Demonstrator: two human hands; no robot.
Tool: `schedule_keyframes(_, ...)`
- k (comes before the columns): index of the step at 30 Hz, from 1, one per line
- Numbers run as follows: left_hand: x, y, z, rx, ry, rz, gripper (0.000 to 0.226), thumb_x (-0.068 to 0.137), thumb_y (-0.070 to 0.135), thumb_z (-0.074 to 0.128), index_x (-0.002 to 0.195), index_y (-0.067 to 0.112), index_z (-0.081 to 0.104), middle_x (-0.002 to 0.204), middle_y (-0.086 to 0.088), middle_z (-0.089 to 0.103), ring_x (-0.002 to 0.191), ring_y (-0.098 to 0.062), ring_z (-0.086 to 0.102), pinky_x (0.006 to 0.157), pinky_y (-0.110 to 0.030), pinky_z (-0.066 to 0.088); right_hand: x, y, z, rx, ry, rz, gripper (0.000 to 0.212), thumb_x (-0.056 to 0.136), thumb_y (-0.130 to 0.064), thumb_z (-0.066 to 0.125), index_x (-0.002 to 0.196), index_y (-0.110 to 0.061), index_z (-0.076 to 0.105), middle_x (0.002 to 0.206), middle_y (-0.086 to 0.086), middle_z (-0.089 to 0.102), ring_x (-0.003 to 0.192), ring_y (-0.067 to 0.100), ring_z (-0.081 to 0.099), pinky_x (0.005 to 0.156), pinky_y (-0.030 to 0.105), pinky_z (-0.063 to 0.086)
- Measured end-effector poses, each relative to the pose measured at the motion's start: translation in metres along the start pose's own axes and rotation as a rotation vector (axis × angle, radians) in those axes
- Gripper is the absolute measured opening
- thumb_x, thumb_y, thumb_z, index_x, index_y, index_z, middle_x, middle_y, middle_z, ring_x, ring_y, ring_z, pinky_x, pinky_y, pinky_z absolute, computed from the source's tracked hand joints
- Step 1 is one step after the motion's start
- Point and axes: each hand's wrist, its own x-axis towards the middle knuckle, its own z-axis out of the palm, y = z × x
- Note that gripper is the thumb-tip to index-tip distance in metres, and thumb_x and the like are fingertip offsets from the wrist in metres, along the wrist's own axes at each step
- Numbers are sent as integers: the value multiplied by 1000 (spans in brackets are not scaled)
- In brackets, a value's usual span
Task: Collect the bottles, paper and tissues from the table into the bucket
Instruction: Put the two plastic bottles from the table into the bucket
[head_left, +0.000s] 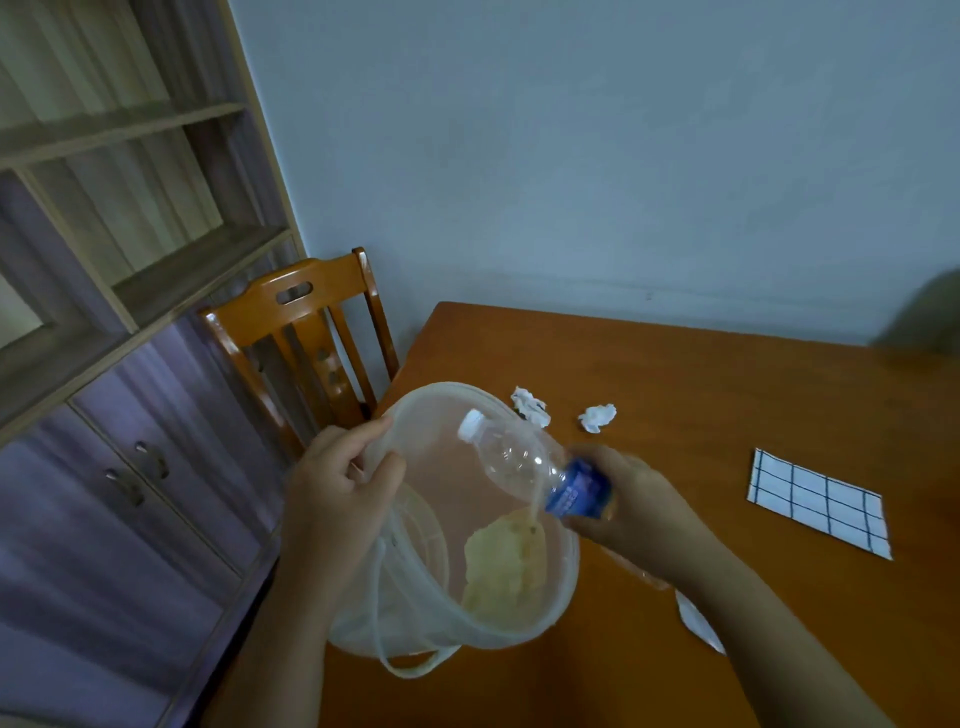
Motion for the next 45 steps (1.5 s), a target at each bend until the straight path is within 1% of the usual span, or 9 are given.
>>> schedule_keyframes(3,0,10,13,-43,-25,15,35,75,20,60,109,30,63,76,5,52,62,-6,50,48,-18,42,1,-5,-1,-201,-151,-29,68,72,-37,70,129,-35,34,124,-5,52,112,13,46,87,29,46)
schedule_keyframes(8,-2,28,31,-105,-91,91,37,71,26,57,108,28,64,74,8,51,60,-8,49,48,-17,42,7,-1,7,-450,-297,-83,65,76,-36,65,132,-31,33,127,-3,51,114,18,47,85,35,49)
schedule_keyframes(13,-8,42,43,-154,-166,144,39,71,31,57,109,26,63,73,9,50,57,-7,47,46,-16,41,7,5,13,-510,-339,-61,63,74,-36,67,130,-26,39,123,-3,52,106,19,53,76,33,52)
schedule_keyframes(17,-10,51,52,-194,-234,201,37,74,25,59,111,21,63,70,5,49,56,-8,46,44,-15,38,3,10,16,-532,-366,-32,55,73,-34,67,122,-22,47,116,1,55,99,21,57,74,34,53)
schedule_keyframes(24,-16,61,70,-256,-311,250,39,74,28,57,112,21,62,68,9,46,54,-6,45,43,-12,36,-13,22,15,-545,-364,85,46,76,-34,63,118,-19,52,111,3,61,98,21,57,79,35,51)
schedule_keyframes(30,-22,82,92,-277,-332,290,37,74,26,58,110,22,63,68,5,47,54,-10,44,47,-14,38,-37,39,-2,-538,-230,141,48,77,-43,61,118,-21,51,113,1,61,98,20,56,74,30,45)
schedule_keyframes(35,-27,112,124,-297,-360,304,34,75,17,61,108,21,65,66,3,44,54,-9,42,49,-15,37,-65,61,-43,-457,33,156,46,80,-50,54,120,-27,49,115,-6,60,99,16,56,71,28,46)
schedule_keyframes(39,-36,143,157,-291,-362,306,35,71,21,58,105,21,67,66,0,45,52,-11,42,52,-18,37,-94,93,-84,-363,251,225,42,80,-49,57,117,-28,55,114,-8,62,99,14,57,70,25,45)
schedule_keyframes(45,-52,198,218,-256,-361,332,31,73,15,61,103,20,68,65,1,44,56,-16,45,56,-26,39,-142,174,-150,-241,489,383,35,78,-39,63,109,-22,60,107,-5,64,97,13,58,72,28,48)
